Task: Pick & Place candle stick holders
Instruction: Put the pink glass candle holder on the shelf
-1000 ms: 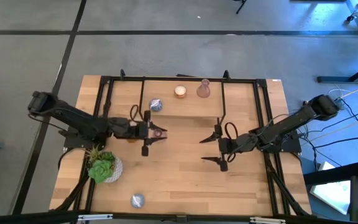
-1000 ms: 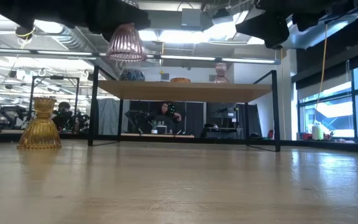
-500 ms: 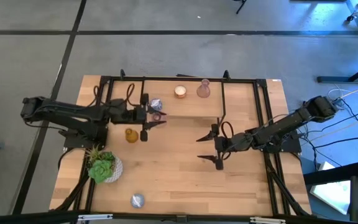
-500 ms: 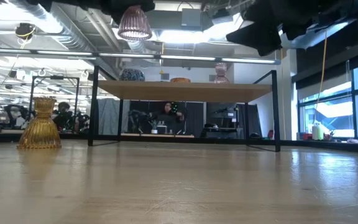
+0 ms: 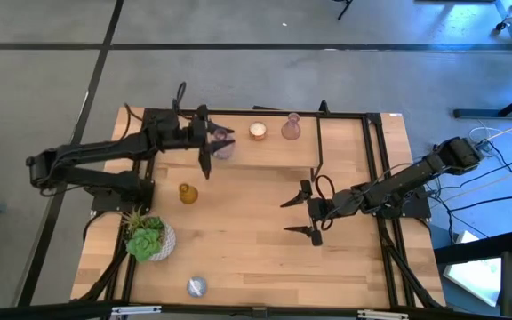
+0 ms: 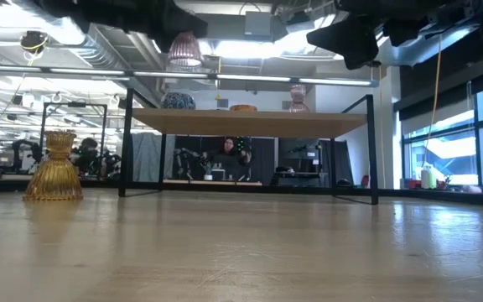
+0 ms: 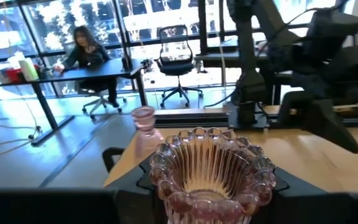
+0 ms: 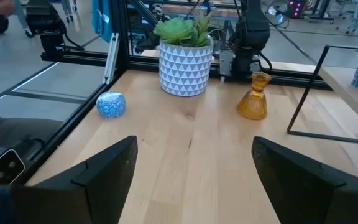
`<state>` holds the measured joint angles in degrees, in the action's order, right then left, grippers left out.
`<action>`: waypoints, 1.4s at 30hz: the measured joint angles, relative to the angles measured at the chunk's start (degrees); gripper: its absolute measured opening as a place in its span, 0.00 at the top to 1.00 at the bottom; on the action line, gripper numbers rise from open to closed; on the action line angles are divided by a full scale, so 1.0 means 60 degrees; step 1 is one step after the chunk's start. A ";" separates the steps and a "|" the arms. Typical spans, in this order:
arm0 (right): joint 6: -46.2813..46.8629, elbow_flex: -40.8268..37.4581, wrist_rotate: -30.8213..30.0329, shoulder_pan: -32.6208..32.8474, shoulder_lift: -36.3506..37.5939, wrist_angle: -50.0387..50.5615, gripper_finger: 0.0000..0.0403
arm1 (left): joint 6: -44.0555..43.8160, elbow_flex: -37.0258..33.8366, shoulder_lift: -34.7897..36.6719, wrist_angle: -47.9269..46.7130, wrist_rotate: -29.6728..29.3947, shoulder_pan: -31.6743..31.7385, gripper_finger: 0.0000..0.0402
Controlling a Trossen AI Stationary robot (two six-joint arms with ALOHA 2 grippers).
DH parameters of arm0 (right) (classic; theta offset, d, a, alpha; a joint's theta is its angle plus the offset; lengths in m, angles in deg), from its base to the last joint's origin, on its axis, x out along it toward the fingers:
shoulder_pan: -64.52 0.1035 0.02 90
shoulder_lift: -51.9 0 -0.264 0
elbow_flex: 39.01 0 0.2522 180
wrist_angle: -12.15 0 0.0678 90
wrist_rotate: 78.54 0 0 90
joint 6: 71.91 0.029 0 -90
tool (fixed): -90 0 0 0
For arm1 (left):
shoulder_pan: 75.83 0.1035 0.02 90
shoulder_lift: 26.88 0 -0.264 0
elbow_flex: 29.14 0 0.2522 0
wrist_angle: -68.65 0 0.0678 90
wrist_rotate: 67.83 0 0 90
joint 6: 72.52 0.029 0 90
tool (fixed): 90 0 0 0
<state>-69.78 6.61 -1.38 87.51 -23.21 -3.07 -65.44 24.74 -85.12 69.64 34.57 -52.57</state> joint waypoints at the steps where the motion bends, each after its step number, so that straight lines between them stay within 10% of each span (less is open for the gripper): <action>1: 0.0000 0.0000 0.0000 0.0000 0.0000 -0.0002 0.20 | -0.0037 0.0000 0.0000 0.0010 0.0166 0.0220 0.68; 42: 0.0069 0.0000 0.0208 0.0004 0.0004 0.0228 0.20 | -0.0637 -0.0033 -0.2475 0.1566 0.2892 0.3698 0.69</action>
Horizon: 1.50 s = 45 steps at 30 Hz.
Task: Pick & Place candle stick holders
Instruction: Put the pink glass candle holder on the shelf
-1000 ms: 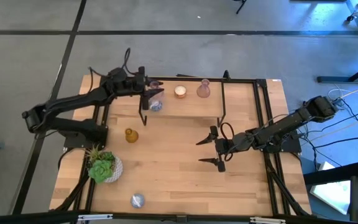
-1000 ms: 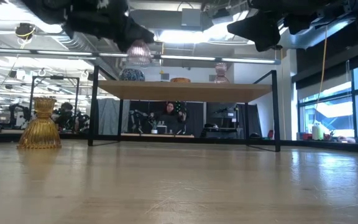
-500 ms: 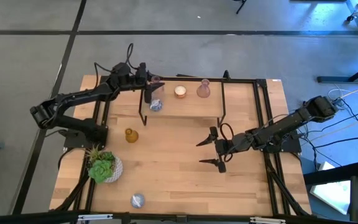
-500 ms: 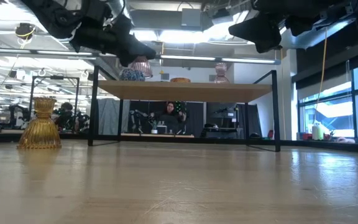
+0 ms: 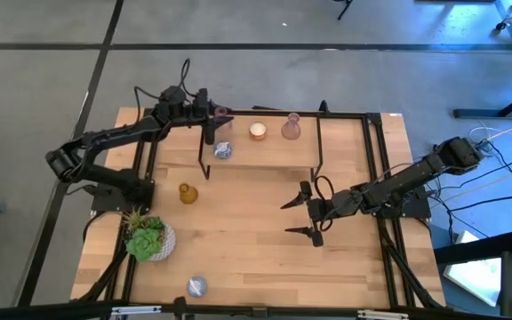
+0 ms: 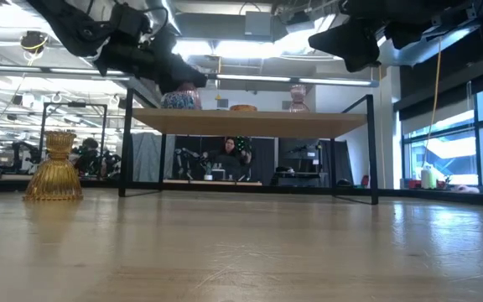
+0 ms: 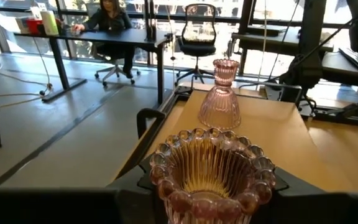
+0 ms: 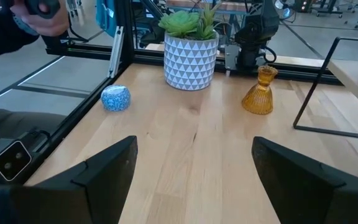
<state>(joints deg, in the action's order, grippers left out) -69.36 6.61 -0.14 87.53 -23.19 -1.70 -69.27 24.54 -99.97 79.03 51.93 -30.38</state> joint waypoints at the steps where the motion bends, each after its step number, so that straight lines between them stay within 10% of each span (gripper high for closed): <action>1: 0.0000 0.0000 0.0000 0.0000 0.0000 -0.0004 0.20 | 0.0004 0.0000 -0.0071 0.0020 0.0000 -0.0003 0.69; 45: 0.0255 0.0000 0.0039 0.0441 0.0000 0.0117 0.20 | 0.0818 -0.0010 0.0207 -0.1966 -0.0265 0.0132 0.65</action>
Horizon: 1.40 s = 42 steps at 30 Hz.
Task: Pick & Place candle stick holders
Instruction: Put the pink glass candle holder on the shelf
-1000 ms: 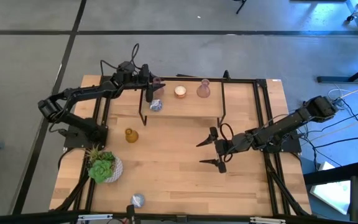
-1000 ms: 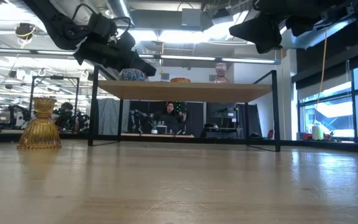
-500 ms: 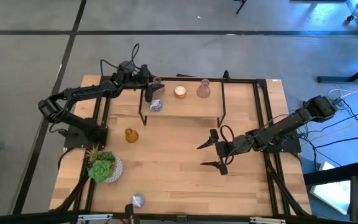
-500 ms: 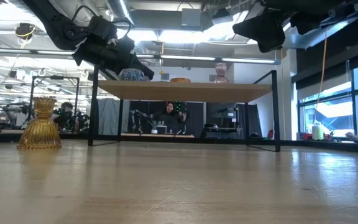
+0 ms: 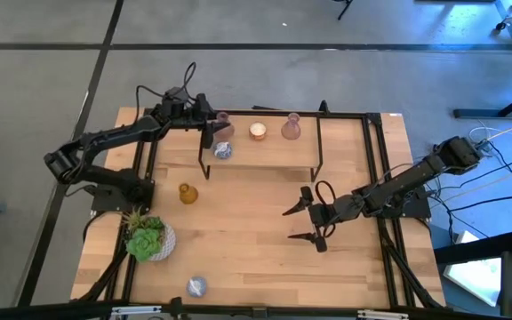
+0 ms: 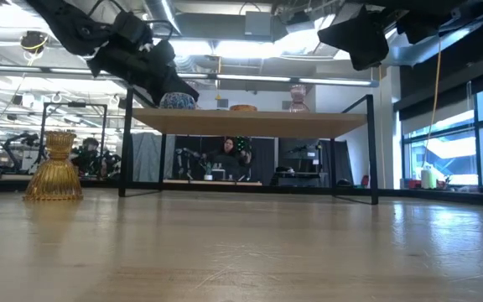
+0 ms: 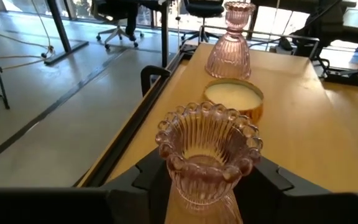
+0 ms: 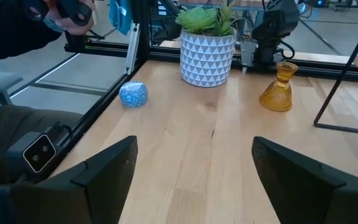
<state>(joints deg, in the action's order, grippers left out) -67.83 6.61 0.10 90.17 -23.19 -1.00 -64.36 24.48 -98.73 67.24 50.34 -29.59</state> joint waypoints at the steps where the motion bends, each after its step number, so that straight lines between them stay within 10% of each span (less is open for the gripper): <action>1: 0.0004 0.0000 -0.0003 0.0000 0.0000 0.0000 0.20 | 0.0011 -0.0008 0.0117 -0.0117 0.0002 0.0000 0.65; 42: -0.0072 0.0000 -0.0174 0.0000 0.0000 -0.0051 0.20 | -0.0010 -0.0445 0.0680 -0.0083 -0.0091 0.0004 0.58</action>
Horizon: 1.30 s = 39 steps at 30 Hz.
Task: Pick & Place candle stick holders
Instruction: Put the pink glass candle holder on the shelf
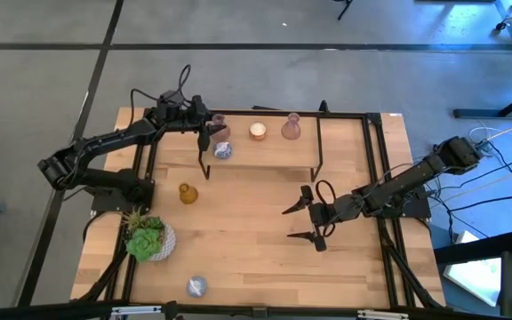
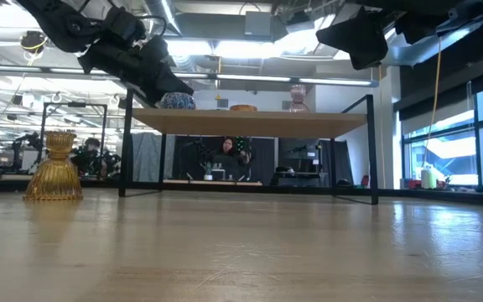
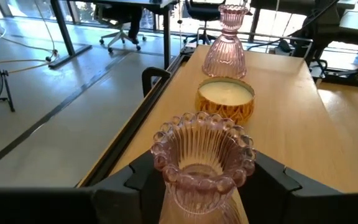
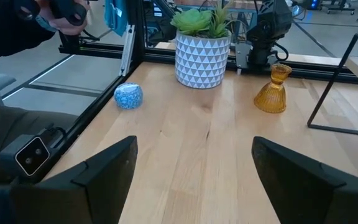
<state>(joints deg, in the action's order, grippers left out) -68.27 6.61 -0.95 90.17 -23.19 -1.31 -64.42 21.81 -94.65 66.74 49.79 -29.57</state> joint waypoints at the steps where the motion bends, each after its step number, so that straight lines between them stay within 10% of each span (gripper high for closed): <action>1: 0.0000 0.0000 0.0000 0.0000 0.0000 0.0000 0.20 | -0.0001 0.0000 0.0000 0.0000 0.0003 -0.0003 0.58; 39: -0.0037 0.0000 -0.0061 -0.0022 0.0000 0.0004 0.20 | -0.0289 0.0000 -0.0029 0.0551 0.0023 -0.0004 0.58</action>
<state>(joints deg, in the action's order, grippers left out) -68.49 6.61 -1.31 90.04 -23.19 -1.29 -66.15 21.81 -94.82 70.05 49.93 -29.59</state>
